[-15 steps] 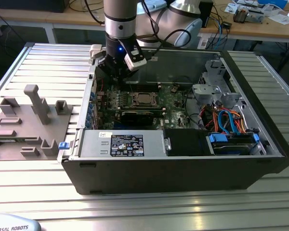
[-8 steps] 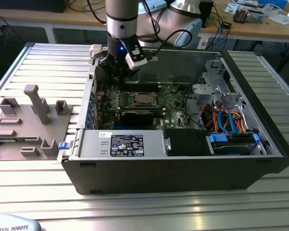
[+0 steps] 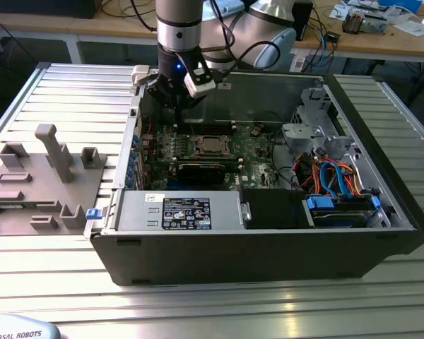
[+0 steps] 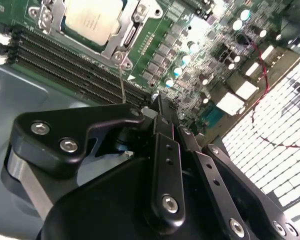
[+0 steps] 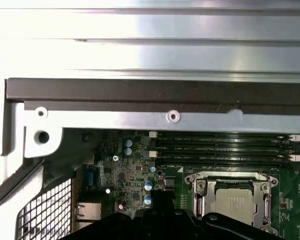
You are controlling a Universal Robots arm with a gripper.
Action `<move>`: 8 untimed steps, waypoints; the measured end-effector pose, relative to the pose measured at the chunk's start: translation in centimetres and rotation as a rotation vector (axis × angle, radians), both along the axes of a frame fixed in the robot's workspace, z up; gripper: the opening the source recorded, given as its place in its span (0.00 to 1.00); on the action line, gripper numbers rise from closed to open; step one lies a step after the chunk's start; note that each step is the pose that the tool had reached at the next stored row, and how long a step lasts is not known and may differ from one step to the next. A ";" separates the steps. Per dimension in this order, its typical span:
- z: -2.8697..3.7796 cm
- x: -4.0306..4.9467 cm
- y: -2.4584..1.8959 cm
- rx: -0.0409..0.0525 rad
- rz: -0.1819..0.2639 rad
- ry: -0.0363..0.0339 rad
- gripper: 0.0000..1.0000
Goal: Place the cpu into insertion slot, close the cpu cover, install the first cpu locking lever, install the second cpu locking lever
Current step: 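Install the first cpu locking lever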
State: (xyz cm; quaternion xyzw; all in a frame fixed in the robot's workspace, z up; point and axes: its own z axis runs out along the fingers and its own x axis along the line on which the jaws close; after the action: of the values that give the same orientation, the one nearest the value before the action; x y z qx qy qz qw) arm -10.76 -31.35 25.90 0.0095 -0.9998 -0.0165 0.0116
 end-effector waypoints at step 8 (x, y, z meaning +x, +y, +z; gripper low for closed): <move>0.01 0.05 1.09 -0.0002 0.000 0.0002 0.11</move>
State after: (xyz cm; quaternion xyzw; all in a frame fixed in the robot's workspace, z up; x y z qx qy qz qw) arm -10.71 -30.26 25.91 0.0096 -0.9998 -0.0164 0.0117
